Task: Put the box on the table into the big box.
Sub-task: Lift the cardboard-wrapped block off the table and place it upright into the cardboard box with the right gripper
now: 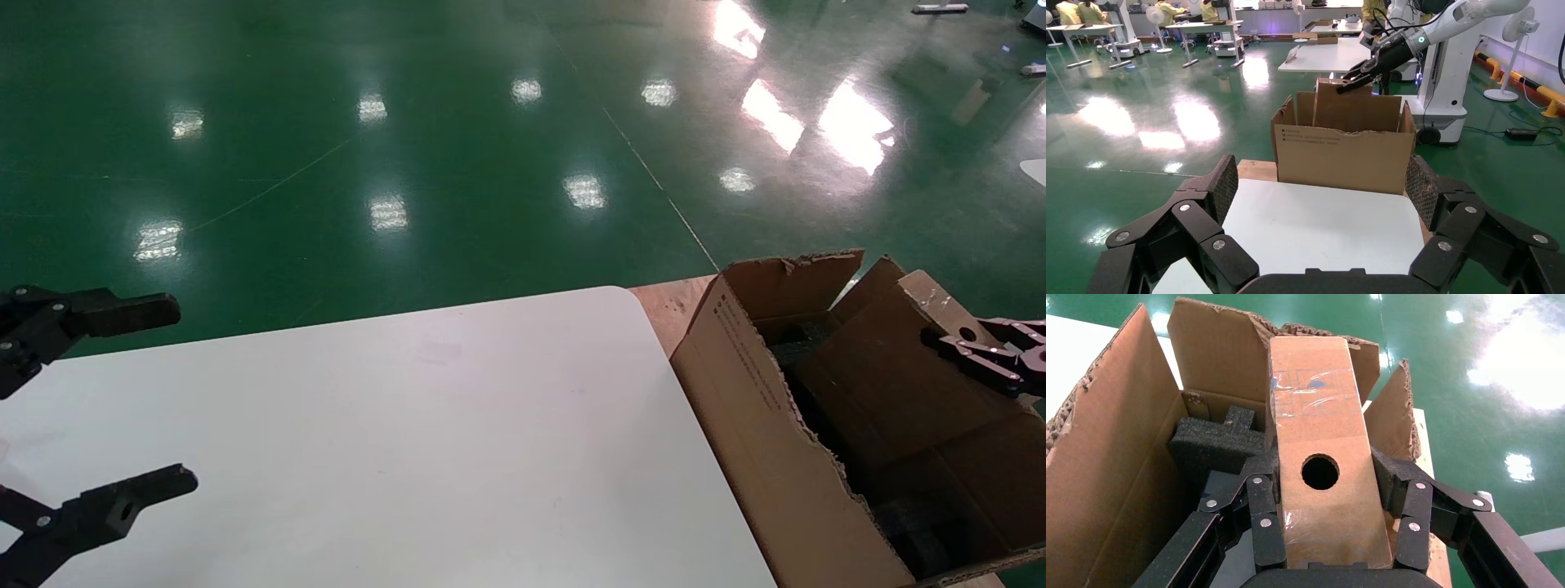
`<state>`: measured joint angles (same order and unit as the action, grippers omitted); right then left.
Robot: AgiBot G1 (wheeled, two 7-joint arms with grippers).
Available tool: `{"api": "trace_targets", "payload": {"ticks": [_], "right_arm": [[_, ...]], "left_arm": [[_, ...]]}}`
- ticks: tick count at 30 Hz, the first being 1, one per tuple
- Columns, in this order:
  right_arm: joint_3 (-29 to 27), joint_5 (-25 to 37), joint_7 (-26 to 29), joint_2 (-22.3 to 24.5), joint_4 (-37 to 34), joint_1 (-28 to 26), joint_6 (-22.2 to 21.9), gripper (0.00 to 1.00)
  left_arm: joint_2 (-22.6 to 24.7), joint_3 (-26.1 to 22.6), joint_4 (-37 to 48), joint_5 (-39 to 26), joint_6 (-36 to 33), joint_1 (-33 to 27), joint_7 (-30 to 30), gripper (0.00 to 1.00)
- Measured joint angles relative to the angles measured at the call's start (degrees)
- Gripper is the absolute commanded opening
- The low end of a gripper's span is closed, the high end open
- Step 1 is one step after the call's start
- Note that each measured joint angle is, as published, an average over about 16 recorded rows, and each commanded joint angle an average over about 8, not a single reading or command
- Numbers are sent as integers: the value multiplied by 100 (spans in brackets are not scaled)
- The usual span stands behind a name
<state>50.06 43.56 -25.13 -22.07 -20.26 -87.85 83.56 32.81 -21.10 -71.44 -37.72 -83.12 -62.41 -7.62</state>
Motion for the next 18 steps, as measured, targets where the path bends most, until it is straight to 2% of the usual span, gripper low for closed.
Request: {"api": "trace_targets", "payload": {"ticks": [18], "right_arm": [[660,189,-183,-136,-1003,-1052,413,0]], "left_arm": [[0,0,0,0,0,0,0,100]]}}
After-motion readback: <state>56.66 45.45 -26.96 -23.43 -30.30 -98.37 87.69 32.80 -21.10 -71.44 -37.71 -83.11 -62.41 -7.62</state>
